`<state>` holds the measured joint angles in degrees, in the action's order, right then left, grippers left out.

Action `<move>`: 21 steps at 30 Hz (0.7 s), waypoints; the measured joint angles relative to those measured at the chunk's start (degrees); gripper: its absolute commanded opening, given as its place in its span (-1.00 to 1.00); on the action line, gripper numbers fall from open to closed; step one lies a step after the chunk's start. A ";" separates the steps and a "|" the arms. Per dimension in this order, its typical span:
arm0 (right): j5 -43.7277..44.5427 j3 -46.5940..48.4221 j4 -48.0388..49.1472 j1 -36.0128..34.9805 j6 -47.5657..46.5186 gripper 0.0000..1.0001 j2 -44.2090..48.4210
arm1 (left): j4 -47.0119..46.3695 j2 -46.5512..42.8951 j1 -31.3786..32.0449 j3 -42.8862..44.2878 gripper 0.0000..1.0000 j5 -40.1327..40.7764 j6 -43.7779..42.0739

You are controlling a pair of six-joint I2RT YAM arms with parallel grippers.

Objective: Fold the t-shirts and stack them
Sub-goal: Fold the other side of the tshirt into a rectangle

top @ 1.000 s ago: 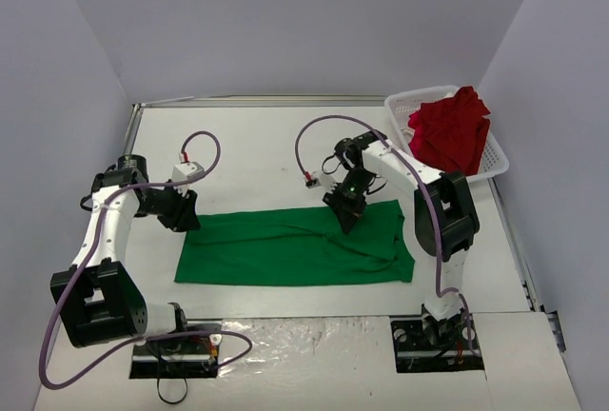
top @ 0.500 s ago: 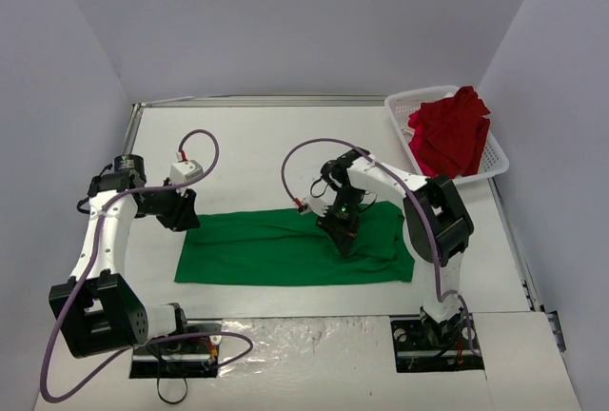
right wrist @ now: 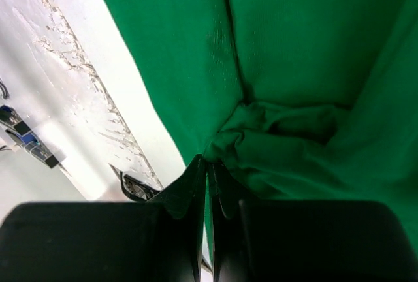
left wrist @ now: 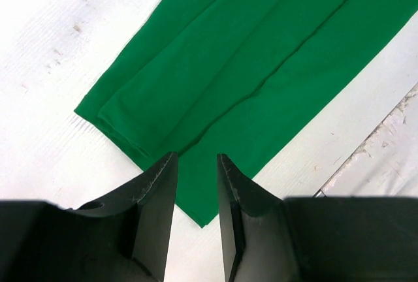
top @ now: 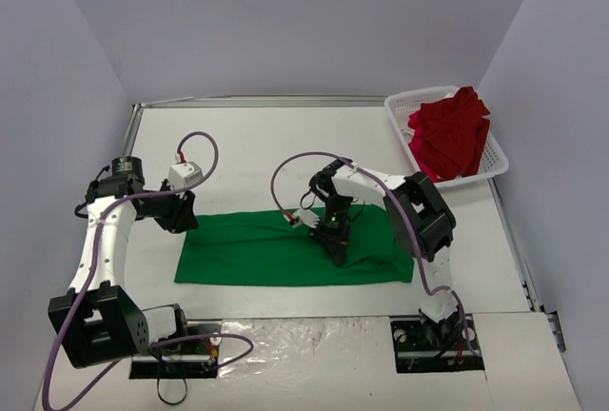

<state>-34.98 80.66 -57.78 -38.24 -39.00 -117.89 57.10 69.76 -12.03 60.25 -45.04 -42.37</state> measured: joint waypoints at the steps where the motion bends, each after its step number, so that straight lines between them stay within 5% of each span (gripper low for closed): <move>1: -0.04 0.09 0.13 -0.24 -0.02 -1.00 -0.57 | -0.02 -0.02 0.00 -0.02 -0.42 0.13 0.04; 5: -0.07 0.61 0.26 -1.77 0.00 -1.00 -1.38 | -0.37 -0.07 0.00 -0.11 -0.42 0.42 0.46; 12: -0.46 3.45 0.35 -3.63 0.26 -0.57 -2.03 | -0.90 -0.11 0.00 -0.15 -0.42 0.57 0.96; 21: -0.37 3.34 0.33 -3.61 0.33 -0.42 -2.36 | -1.73 -0.11 0.00 -0.33 -0.40 0.57 1.05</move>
<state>-35.35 84.01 -57.45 -41.85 -38.68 -120.25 55.37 69.65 -12.03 59.92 -44.47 -41.32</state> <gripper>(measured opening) 0.276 0.292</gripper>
